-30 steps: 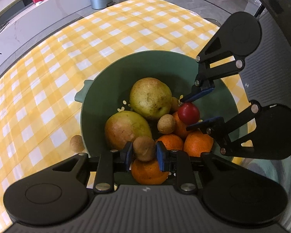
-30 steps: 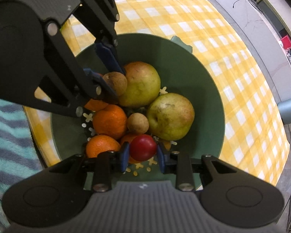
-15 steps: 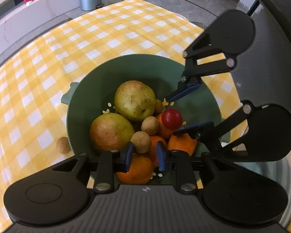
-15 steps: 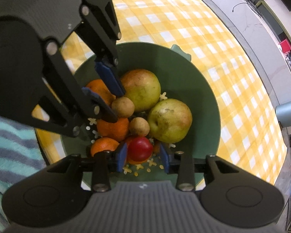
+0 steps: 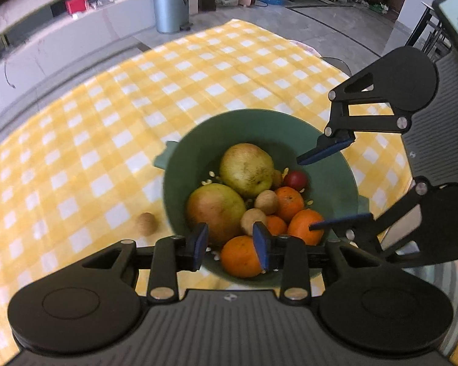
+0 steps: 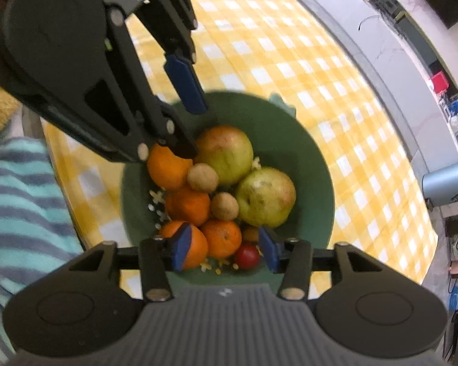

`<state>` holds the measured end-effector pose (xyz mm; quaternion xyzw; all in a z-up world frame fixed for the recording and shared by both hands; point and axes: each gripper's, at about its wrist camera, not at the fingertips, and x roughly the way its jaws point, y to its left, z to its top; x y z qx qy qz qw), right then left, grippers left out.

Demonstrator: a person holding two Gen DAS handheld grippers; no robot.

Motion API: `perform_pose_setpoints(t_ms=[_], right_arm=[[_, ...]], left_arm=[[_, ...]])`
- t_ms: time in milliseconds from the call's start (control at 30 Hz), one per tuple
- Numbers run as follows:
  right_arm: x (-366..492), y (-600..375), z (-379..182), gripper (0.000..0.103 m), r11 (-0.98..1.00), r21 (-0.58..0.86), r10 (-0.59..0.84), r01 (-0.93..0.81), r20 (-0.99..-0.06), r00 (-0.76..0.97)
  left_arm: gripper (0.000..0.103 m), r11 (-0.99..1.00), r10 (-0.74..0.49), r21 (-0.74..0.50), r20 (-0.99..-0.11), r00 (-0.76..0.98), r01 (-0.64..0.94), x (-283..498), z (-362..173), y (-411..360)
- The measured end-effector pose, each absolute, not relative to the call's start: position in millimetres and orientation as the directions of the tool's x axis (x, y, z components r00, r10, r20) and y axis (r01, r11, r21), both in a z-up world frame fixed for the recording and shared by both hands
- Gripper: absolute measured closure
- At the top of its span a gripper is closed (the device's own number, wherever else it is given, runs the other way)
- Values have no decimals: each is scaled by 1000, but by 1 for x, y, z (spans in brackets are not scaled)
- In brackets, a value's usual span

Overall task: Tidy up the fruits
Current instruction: 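Grasp the green cucumber with the left gripper while the right moves toward the last brown fruit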

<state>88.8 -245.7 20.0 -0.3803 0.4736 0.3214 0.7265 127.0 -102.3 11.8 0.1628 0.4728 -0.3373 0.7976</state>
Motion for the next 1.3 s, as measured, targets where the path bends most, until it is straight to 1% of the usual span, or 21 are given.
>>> perform_pose_setpoints(t_ms=[133,267,500,600,700,767,833,933,1000,1133,1200,1300], right_arm=[[75,-230,36,53,496,-259,151,-829,-914,376],[68,-214,51,51,516,-251,209,-819,-890,405],[67,-186,56,51,546,-222,271,-808,-866,420],[72,-175,53,51,546,-227,274,-807,-861,428],[78,-165,42,51,544,-226,270,-808,-864,424],[83,-161,33,51,544,-225,267,-808,-867,421],[85,-155,29,51,542,-219,269,-811,-869,415],[87,-148,23,51,532,-213,275,-819,-872,405],[85,-144,21,51,522,-213,280,-826,-872,401],[84,-142,17,51,513,-209,289,-833,-871,396],[83,-142,17,51,516,-209,287,-831,-871,398],[80,-145,16,51,515,-213,286,-830,-871,400]], left_arm=[[62,710,-376,-33,-862,340,703,121,24,-88],[60,737,-329,14,-866,377,676,120,33,-68],[60,779,-260,46,-884,389,625,126,33,-31],[59,808,-190,60,-915,357,586,132,22,-15],[59,855,-105,63,-951,290,515,139,10,3],[59,889,-65,48,-971,229,455,143,1,14],[59,923,-55,14,-984,169,384,147,-6,25],[59,970,-86,-63,-992,91,233,148,-20,45],[59,987,-125,-119,-991,49,106,148,-30,59],[59,948,-265,-271,-963,57,-164,145,-44,83],[59,926,-271,-280,-960,72,-253,141,-50,87],[59,898,-273,-288,-958,93,-333,138,-59,89]])
